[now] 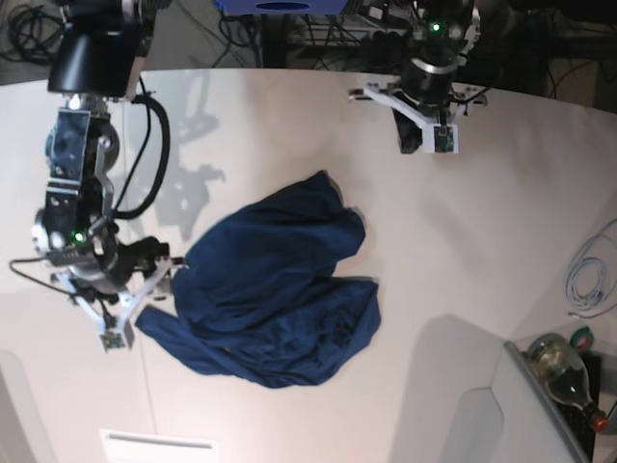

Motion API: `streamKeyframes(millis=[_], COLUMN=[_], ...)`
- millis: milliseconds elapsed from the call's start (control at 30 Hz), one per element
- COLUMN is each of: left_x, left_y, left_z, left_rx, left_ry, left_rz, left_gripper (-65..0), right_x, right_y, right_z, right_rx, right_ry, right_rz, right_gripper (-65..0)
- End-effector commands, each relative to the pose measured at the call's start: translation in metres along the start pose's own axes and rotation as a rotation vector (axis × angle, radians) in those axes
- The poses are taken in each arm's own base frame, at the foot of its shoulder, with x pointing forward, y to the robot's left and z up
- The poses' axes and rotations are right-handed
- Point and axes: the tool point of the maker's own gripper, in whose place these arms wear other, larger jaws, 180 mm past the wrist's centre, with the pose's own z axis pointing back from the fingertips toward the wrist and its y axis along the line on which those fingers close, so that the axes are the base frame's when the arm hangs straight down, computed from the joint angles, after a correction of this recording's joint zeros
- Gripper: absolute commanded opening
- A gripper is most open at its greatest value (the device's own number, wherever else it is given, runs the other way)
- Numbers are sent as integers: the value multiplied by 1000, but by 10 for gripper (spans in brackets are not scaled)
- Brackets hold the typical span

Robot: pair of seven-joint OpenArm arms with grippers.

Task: Layout the t-shirt on the table in an organized manner, then fold the t-shirt properly
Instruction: 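Lower the right gripper and grasp the edge of the blue t-shirt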

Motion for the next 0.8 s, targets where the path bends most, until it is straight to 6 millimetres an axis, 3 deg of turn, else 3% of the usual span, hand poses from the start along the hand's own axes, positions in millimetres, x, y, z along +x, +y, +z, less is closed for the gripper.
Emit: streamKeyframes(millis=[0,100,233,400,500,600,633,700,767], left_x=[7,8,6,5,5,7,7,8,9], left_y=[-2,0,1,2,1,3,5,9,13], left_z=[2,2,3,3,3,2,2,2,1], left_rx=[10,29,30,31,31,33,34,35,37], left_ry=[-27,-30,-24,-21,-23,-26,-28,-29,-30], left_rz=[26,55,54,52,52,48,39,24,8], left_gripper=[-650,-650,-476,-508,-532,-536,-536,-538,-538], right_x=[11,16,13,0,-4,-7,-9,-15,-17], right_y=[-3,2,11,10,12,12,11,10,4], right_z=[-4,-25,-58,-82,-86,-85,-85,-82,-73], right_rx=[5,48,107,133,140,140,139,134,113], right_ry=[-15,-23,-28,28,37,45,45,51,45], right_rz=[19,28,7,-22,-28,-27,-29,-30,-17], right_gripper=[-203,-191,-191,-200,-314,-612,-650,-630,-650])
